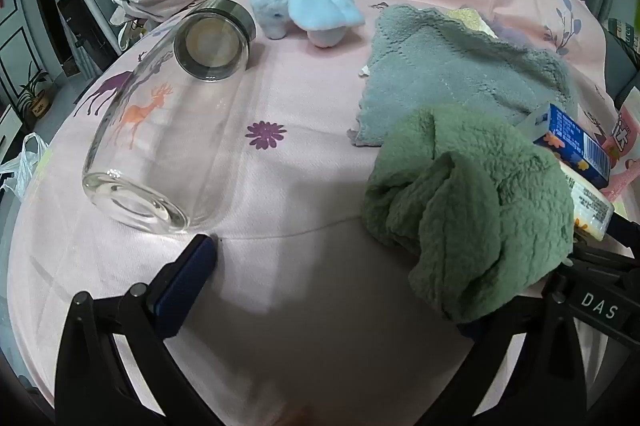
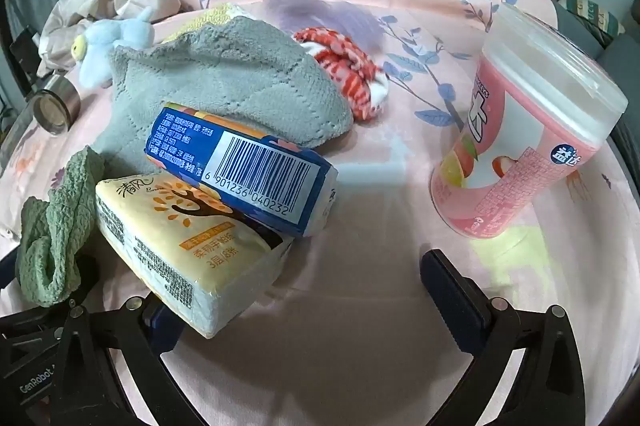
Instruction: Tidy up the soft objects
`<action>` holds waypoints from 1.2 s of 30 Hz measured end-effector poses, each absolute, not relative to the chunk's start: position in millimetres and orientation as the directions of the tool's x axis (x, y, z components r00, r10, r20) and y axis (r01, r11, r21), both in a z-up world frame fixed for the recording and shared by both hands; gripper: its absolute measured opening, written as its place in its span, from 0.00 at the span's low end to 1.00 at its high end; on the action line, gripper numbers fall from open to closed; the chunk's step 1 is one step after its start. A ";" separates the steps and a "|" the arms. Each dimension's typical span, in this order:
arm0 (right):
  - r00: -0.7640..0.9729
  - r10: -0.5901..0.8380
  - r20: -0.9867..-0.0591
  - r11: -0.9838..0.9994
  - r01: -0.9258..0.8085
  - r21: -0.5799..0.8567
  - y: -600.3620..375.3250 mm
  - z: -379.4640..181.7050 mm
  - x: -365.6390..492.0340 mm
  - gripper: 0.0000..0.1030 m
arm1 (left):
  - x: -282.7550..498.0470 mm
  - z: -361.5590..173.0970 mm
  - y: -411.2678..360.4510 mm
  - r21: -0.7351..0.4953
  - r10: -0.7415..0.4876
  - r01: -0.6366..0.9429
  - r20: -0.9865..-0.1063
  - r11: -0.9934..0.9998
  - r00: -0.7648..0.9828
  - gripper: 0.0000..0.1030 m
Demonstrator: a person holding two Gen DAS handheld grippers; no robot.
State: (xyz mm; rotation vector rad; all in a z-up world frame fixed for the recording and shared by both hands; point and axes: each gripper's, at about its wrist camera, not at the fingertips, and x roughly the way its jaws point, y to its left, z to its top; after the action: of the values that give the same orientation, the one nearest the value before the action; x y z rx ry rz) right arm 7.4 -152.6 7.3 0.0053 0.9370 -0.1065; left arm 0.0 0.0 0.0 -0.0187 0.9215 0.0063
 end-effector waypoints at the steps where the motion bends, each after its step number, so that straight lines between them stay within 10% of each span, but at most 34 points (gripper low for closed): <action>1: 0.588 -0.087 -0.804 0.995 0.094 -0.040 -152.7 7.3 7.4 1.00 | 0.1 0.0 0.0 -0.013 -0.002 -0.013 -0.797 1.000 0.605 0.99; 36: 0.587 -0.088 -0.805 0.995 0.093 -0.040 -153.9 6.1 8.1 1.00 | 0.0 -1.3 2.6 -0.011 -0.001 -0.014 -0.800 1.000 0.600 0.99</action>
State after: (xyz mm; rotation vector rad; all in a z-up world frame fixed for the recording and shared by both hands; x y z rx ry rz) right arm 8.1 -153.9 6.1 0.0065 0.9373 -0.1053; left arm 0.0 2.6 -1.3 -0.0168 0.9277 0.0075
